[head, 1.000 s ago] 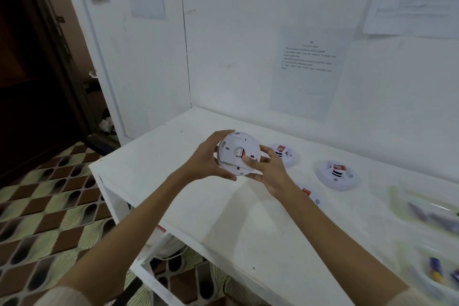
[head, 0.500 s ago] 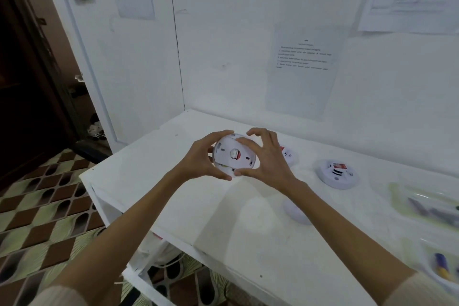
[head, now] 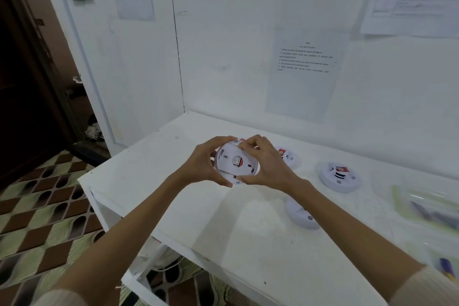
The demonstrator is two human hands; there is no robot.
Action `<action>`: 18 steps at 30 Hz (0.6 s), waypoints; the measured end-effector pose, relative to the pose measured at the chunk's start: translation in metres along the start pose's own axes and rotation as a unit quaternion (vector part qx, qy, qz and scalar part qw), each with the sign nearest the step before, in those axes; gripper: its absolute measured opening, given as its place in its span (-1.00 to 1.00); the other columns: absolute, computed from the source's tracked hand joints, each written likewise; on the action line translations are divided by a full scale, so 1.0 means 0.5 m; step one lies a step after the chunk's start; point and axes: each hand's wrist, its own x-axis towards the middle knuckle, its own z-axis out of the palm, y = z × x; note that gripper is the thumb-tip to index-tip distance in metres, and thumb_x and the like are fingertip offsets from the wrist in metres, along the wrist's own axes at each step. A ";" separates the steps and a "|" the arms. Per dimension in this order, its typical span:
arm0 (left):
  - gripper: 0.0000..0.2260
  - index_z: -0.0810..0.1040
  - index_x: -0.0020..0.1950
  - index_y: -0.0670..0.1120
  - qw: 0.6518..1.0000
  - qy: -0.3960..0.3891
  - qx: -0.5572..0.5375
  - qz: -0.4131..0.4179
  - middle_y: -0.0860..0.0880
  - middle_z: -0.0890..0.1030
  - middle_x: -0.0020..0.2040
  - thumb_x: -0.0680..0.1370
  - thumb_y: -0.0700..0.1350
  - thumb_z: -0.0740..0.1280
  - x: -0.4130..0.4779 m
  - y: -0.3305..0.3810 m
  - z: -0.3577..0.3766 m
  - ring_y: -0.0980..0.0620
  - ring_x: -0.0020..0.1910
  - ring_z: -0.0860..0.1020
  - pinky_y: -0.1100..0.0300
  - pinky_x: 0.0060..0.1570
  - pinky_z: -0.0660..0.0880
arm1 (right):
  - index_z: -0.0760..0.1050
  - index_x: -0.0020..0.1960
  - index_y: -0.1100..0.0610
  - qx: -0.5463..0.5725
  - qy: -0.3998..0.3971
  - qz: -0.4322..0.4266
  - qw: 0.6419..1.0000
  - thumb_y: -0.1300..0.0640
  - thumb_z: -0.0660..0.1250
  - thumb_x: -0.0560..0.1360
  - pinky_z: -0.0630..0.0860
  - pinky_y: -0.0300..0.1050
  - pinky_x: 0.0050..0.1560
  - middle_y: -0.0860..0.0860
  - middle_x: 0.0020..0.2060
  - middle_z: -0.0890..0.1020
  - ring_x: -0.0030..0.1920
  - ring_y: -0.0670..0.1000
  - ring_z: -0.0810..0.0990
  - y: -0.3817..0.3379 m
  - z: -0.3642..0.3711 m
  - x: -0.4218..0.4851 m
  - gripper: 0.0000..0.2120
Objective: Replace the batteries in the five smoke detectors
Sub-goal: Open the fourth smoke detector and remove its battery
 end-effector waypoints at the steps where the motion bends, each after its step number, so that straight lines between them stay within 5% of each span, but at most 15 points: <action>1: -0.17 0.41 0.30 0.01 1.000 -0.005 0.006 0.004 0.21 0.49 0.23 0.07 -0.06 0.62 0.000 0.000 0.000 0.20 0.15 0.49 0.34 -0.13 0.52 | 0.45 0.21 0.22 -0.007 -0.003 -0.016 1.000 -0.04 0.46 0.22 0.35 -0.17 -0.03 0.13 0.05 0.46 0.03 0.04 0.39 -0.002 0.000 0.002 -0.36; 6: -0.19 0.41 0.25 0.05 0.998 -0.049 0.032 -0.020 0.16 0.51 0.14 0.03 0.06 0.58 -0.007 -0.014 0.012 0.28 0.09 0.48 0.43 -0.10 0.44 | 0.50 0.17 0.22 -0.061 -0.049 -0.069 0.995 0.06 0.50 0.23 0.43 -0.01 -0.04 0.17 0.03 0.50 0.02 0.07 0.39 0.001 0.010 0.008 -0.44; 9: -0.16 0.40 0.28 0.01 0.998 -0.054 0.032 -0.029 0.10 0.52 0.17 0.04 0.07 0.58 -0.010 -0.027 0.012 0.24 0.12 0.48 0.41 -0.02 0.46 | 0.49 0.19 0.22 -0.055 -0.051 -0.069 0.995 0.08 0.52 0.24 0.40 -0.10 -0.03 0.17 0.03 0.49 0.04 0.04 0.35 0.001 0.017 0.005 -0.43; 13: -0.14 0.38 0.30 0.01 0.997 -0.062 0.041 -0.035 0.10 0.51 0.19 0.06 -0.12 0.65 -0.007 -0.037 0.002 0.28 0.13 0.47 0.42 0.00 0.44 | 0.45 0.24 0.22 -0.024 -0.038 -0.064 0.997 0.08 0.51 0.26 0.33 -0.18 0.01 0.17 0.06 0.46 0.07 -0.02 0.29 0.000 0.017 0.008 -0.40; 18: -0.16 0.35 0.26 0.17 0.998 -0.040 0.013 -0.055 0.34 0.49 0.15 0.12 -0.26 0.64 -0.006 -0.037 -0.017 0.27 0.09 0.50 0.33 -0.08 0.55 | 0.40 0.29 0.16 -0.018 -0.018 -0.038 0.999 -0.09 0.39 0.28 0.40 -0.07 0.07 0.10 0.08 0.43 0.10 0.04 0.36 0.007 0.008 0.022 -0.35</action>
